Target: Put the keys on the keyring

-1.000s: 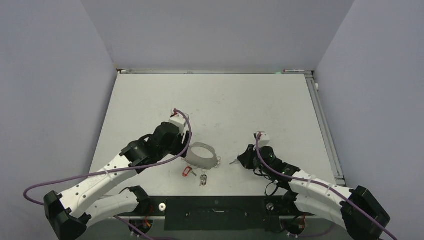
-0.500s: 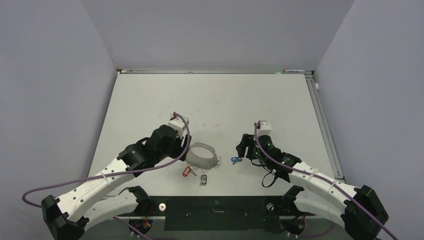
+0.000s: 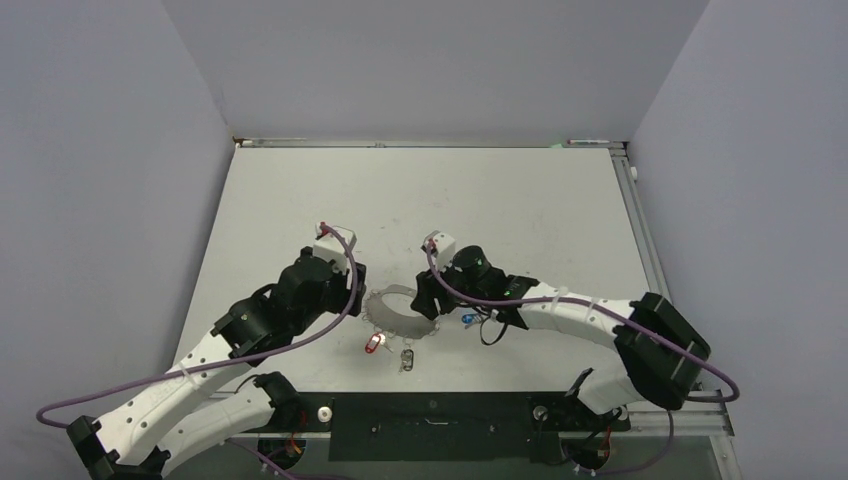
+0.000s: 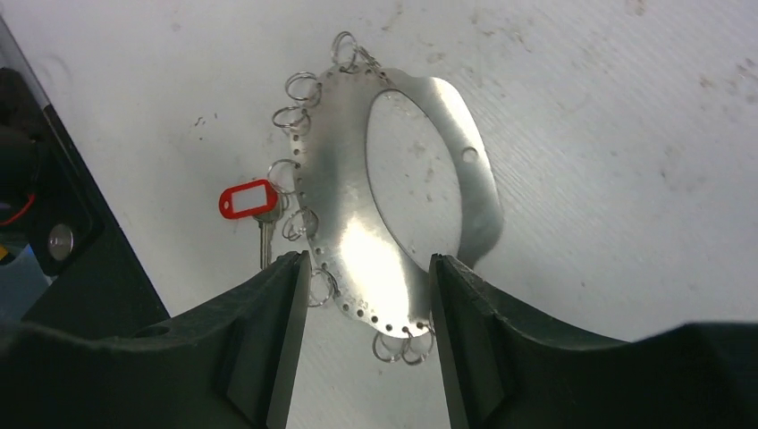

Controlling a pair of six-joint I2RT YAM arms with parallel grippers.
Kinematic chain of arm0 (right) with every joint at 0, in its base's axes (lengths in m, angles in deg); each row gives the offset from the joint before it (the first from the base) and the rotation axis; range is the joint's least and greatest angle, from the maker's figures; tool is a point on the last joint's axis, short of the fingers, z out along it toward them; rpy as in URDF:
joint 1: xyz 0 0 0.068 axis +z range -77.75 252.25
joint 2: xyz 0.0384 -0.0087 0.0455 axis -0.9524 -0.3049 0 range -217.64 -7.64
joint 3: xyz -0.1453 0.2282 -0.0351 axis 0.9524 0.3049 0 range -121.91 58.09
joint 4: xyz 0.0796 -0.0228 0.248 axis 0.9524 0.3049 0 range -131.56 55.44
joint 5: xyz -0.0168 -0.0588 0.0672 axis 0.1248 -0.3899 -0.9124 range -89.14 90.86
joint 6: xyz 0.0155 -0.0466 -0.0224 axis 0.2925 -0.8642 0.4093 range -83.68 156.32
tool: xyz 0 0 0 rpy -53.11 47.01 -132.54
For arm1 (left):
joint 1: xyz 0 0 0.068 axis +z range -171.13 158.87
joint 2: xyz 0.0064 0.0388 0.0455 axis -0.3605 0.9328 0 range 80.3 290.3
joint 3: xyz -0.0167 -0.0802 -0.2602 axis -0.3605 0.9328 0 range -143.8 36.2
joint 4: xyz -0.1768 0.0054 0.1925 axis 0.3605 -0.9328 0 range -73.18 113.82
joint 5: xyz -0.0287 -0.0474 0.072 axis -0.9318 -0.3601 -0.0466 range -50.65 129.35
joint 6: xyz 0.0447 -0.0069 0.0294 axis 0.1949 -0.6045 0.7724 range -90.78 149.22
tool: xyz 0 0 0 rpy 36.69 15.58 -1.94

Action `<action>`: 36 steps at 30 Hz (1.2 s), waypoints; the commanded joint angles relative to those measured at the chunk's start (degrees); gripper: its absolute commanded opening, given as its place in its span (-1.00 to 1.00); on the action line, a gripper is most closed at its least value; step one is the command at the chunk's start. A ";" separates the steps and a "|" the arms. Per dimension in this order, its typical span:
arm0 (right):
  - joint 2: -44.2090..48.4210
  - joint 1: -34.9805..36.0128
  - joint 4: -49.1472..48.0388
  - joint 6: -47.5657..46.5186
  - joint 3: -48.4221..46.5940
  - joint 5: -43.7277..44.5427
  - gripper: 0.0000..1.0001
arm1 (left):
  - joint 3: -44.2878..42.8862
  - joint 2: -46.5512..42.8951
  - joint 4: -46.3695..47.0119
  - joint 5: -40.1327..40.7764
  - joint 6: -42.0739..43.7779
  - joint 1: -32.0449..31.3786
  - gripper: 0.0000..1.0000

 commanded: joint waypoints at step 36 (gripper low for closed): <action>-36.82 0.55 -8.59 -20.54 -29.20 -15.51 -0.25 | 1.22 -2.30 4.41 -1.89 0.69 7.20 0.32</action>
